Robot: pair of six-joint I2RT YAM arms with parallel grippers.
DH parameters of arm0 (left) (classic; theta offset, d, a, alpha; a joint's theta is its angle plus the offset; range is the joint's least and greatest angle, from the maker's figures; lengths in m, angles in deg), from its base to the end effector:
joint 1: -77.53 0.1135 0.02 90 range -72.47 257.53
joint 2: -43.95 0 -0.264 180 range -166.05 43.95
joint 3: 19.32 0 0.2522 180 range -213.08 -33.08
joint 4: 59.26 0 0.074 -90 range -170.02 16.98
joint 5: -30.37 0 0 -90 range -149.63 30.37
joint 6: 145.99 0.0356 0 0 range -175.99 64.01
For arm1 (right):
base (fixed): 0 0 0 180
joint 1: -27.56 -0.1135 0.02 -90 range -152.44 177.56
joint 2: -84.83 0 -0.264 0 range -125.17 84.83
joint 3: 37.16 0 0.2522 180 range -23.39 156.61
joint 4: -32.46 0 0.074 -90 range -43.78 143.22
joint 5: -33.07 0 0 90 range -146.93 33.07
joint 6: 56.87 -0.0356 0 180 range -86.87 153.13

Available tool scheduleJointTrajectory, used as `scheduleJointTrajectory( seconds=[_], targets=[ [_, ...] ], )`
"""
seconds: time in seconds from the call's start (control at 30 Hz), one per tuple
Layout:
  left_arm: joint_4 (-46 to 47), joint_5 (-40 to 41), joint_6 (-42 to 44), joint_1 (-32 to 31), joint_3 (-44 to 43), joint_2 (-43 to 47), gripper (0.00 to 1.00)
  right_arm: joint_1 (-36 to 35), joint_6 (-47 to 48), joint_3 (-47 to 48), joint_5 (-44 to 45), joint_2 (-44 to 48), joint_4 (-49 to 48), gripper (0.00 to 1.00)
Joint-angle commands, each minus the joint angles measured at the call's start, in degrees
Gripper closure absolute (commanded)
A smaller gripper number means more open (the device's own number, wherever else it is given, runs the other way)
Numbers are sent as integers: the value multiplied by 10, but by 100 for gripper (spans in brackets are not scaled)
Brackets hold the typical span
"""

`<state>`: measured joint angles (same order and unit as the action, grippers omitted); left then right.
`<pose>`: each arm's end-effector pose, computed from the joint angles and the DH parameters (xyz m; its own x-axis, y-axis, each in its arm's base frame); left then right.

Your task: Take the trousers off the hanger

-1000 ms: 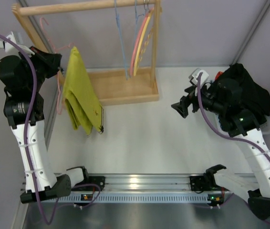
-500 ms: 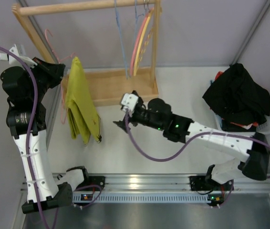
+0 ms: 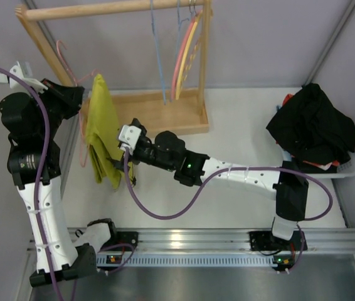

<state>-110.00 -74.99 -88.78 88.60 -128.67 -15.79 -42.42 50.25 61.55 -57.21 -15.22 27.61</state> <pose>0.1576 0.0212 0.5315 -0.0568 -0.5432 -0.8377 0.0524 0.8362 -0.5458 0.1462 0.4018 0.3743 0.2971 -0.0445 -0.9538 -0.8934 0.3397 -0.2941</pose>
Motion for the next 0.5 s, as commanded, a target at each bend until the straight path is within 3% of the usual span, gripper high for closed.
scheduleJointTrajectory(
  seconds=[0.0,0.27,0.47],
  targets=[
    [104,4,2,-1,-19,31,100,-20,-13,50,-31,-25,-53,1],
    [105,-3,5,-2,-40,29,100,-45,27,64,-34,-47,-57,1],
    [103,-6,-4,-1,-45,33,100,-42,93,103,116,-102,-64,1]
  ],
)
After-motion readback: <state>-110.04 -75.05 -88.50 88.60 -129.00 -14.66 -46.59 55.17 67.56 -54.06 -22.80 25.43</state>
